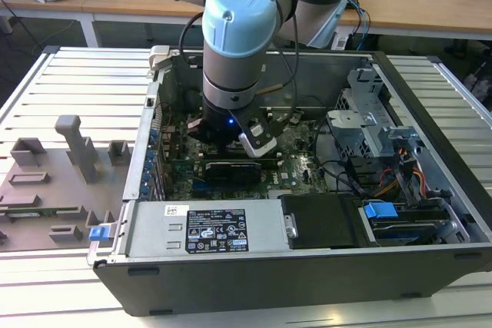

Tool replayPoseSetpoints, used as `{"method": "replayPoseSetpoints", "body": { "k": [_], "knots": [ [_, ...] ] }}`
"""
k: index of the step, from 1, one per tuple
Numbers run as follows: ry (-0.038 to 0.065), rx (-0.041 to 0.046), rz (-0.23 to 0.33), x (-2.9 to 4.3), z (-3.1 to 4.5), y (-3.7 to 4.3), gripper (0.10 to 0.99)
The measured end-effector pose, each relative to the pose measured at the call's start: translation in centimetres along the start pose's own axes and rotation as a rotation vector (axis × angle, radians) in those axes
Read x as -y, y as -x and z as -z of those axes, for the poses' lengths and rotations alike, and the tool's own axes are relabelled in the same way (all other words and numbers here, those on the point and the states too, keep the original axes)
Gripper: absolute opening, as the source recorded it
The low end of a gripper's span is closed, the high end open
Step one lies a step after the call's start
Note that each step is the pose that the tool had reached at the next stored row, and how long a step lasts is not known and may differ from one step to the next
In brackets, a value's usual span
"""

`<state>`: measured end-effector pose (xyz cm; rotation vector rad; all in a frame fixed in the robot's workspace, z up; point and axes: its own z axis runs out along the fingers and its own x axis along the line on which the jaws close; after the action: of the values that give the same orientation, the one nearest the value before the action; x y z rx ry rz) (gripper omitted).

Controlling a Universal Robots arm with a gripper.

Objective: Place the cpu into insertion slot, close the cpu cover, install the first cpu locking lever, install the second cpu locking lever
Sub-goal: 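Install the second cpu locking lever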

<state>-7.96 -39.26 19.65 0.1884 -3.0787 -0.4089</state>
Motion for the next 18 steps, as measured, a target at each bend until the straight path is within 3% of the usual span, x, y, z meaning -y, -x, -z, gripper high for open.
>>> {"method": "replayPoseSetpoints", "body": {
  "k": [4, 10, 14, 18],
  "knots": [
    [0.000, 0.0013, 0.005, -0.03, 0.10, -0.06, 0.106],
    [0.004, 0.0010, 0.006, 0.14, -0.37, -0.06, 0.106],
    [0.005, 0.0021, 0.008, -0.08, 0.44, -0.06, 0.106],
    [0.006, 0.0022, 0.008, -0.14, 0.71, 0.04, 0.106]
  ]
}}
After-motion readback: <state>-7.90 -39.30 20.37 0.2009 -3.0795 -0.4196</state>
